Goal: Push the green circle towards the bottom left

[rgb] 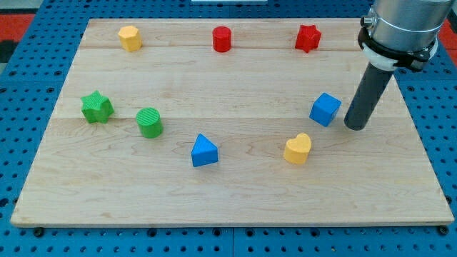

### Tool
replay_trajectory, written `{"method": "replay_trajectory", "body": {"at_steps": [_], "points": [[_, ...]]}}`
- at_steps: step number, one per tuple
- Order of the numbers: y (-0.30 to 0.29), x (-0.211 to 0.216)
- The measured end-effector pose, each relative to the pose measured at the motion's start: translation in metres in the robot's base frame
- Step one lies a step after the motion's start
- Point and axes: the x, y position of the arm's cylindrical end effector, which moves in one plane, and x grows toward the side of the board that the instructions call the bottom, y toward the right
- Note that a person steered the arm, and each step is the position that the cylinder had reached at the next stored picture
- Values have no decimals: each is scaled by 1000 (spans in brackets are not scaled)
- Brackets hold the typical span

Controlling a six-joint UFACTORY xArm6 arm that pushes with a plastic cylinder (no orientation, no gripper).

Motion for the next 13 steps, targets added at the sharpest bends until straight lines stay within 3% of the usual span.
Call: {"method": "replay_trajectory", "body": {"at_steps": [8, 10, 13], "points": [[-328, -18], [-415, 22], [-423, 42]]}}
